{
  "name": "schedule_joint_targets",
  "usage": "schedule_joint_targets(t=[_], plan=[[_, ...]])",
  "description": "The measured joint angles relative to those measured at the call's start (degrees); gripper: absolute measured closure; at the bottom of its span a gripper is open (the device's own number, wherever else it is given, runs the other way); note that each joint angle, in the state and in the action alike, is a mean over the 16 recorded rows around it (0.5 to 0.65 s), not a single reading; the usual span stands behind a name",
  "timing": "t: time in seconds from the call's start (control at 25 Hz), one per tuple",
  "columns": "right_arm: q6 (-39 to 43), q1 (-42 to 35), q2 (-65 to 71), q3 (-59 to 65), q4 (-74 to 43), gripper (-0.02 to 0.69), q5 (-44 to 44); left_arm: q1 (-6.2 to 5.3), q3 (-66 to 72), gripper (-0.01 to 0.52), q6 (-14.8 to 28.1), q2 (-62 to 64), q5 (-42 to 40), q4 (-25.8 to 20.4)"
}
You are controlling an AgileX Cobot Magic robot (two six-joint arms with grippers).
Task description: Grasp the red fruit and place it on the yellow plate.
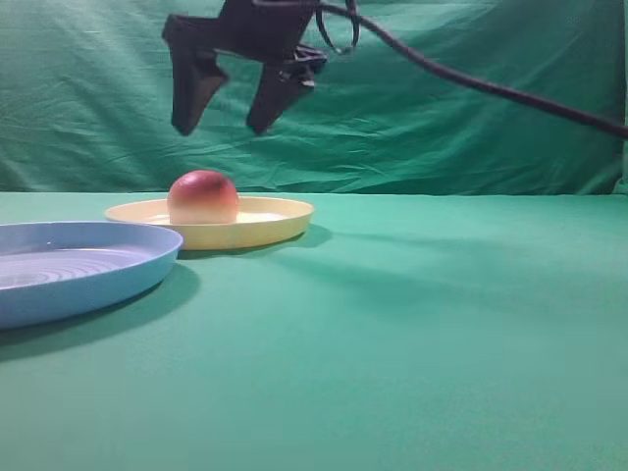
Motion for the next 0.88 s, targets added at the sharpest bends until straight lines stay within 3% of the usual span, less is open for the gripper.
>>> schedule_joint_targets(t=[0.16, 0.28, 0.56, 0.88], plan=[[0.01, 0.00, -4.49, -0.10, -0.29, 0.599, 6.33, 0.00, 0.00, 0.514, 0.00, 0.00, 0.00, 0.00], [0.00, 0.00, -7.49, -0.19, -1.56, 0.650, 10.66, 0.00, 0.00, 0.514, 0.00, 0.00, 0.00, 0.00], [1.06, 0.00, -13.05, -0.37, -6.87, 0.665, 17.69, 0.00, 0.00, 0.514, 0.00, 0.00, 0.00, 0.00], [6.00, 0.00, -19.34, -0.40, -13.19, 0.665, 18.94, 0.00, 0.00, 0.514, 0.00, 0.00, 0.00, 0.00]])
